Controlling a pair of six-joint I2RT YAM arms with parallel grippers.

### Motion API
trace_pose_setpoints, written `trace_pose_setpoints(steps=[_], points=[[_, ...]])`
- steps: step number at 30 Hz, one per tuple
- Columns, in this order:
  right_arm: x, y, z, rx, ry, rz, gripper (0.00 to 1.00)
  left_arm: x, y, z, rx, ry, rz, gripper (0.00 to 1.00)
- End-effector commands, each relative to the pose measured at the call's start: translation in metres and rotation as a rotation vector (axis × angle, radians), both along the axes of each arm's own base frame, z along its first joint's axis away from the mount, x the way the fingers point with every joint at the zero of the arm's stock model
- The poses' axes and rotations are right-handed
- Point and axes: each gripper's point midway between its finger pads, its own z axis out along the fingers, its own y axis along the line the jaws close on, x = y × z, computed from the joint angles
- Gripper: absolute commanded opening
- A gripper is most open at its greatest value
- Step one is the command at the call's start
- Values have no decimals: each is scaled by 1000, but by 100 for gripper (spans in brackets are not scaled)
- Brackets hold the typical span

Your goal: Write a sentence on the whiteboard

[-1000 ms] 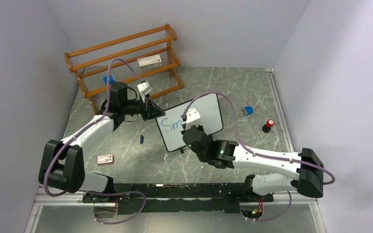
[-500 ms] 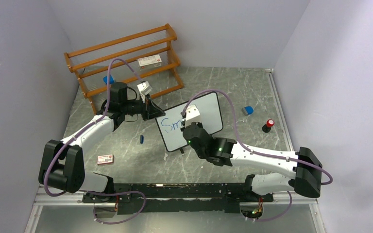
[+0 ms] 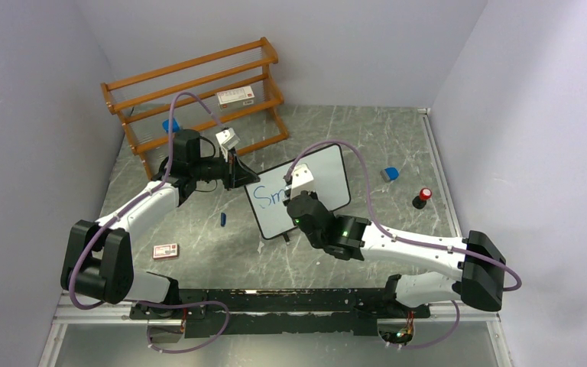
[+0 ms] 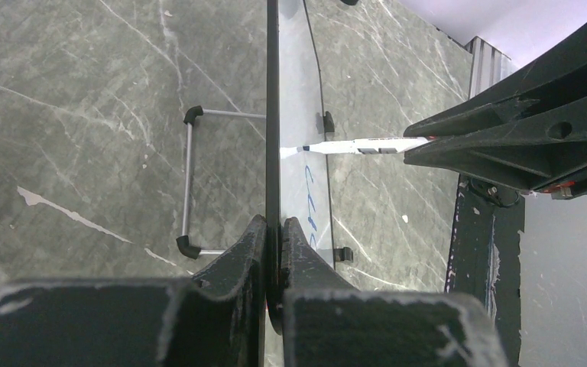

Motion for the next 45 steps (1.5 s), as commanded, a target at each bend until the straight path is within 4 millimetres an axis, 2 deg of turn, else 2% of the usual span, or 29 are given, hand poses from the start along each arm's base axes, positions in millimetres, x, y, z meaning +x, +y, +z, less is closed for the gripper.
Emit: trace_pose_setpoints(steps=[1, 7, 12, 22, 35, 45], points=[[2, -7, -1, 12, 8, -26, 0, 0, 2, 6, 8, -57, -25, 5], [-2, -15, 6, 32, 5, -28, 0, 2, 3, 5, 16, -56, -15, 5], [-4, -18, 4, 31, 14, -23, 0, 2, 3, 4, 18, -49, -15, 5], [-2, -7, -2, 22, 21, -1, 0, 1, 2, 4, 16, -45, -18, 5], [-1, -6, -11, -1, 30, -5, 0, 1, 2, 4, 13, -43, -23, 5], [2, 1, -1, 29, 13, -3, 0, 1, 2, 3, 12, -43, -24, 5]])
